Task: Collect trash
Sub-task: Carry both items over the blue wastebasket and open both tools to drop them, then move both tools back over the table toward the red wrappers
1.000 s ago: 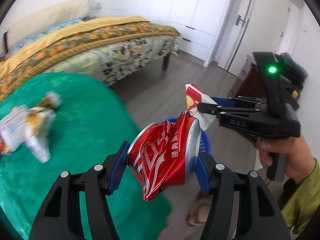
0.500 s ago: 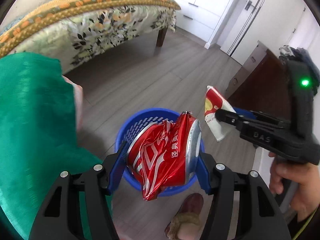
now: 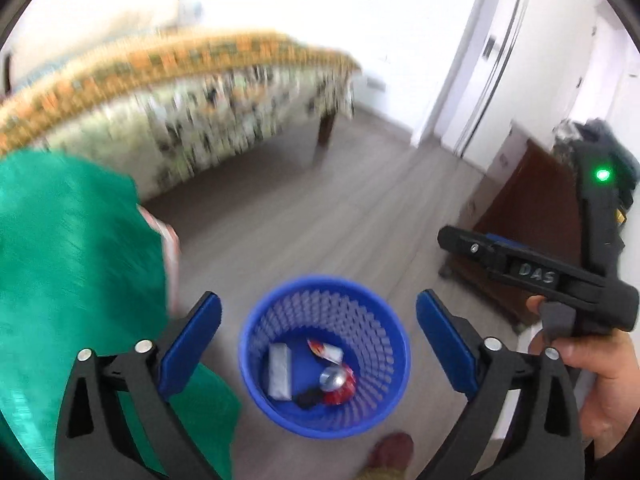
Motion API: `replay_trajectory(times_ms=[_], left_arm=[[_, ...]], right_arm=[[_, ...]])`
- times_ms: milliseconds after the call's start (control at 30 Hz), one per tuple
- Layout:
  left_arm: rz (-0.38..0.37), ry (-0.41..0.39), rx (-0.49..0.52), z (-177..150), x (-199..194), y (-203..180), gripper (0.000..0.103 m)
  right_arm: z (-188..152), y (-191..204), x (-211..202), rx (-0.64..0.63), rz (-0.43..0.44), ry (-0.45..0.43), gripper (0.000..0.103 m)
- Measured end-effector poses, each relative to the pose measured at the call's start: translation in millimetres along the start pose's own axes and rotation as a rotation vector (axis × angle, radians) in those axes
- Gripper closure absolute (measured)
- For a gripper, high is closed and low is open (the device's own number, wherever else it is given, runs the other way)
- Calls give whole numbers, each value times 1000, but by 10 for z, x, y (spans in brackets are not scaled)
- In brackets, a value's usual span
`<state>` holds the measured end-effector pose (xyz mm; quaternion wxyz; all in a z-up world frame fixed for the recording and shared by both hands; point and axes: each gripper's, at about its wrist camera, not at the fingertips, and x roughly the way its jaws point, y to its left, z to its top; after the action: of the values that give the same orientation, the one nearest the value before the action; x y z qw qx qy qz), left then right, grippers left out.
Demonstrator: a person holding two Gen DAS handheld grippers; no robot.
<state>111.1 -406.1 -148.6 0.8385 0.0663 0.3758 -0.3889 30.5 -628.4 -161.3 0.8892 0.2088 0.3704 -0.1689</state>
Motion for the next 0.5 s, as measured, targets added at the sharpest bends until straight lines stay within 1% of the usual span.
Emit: replay_trajectory(times_ms=[33,67,133,200,267,333,367,433,500], left_arm=[[26,-40,15,9,-150,0,5],[47,-62,26,4,-270,13,5],[65,-85,19,-27,-482,88,5],[62,-91,0,-86,-678,222,5],[76,-71,-27,-183,-887,437,5],[98,-48,-60,-306,-1084,688,5],[121,-37,-78,-366,-1193,825,5],[193,-8,-115,-510,-1371,1129,5],[251,16,-150,-654,-1554,1418,5]], right_arm=[[7,34,-59,-10,-7,-23,10],[5,72,-118,-19,-17,-46,8],[-24,204,-235,-45,-32,-86,7],[-52,340,-299,-68,-29,-108,7],[-110,522,-351,-110,-28,-127,7],[-192,792,-389,-187,-31,-150,7],[-240,942,-390,-229,-25,-157,7],[-343,1206,-380,-297,-8,-161,7],[-489,1490,-352,-354,24,-140,7]])
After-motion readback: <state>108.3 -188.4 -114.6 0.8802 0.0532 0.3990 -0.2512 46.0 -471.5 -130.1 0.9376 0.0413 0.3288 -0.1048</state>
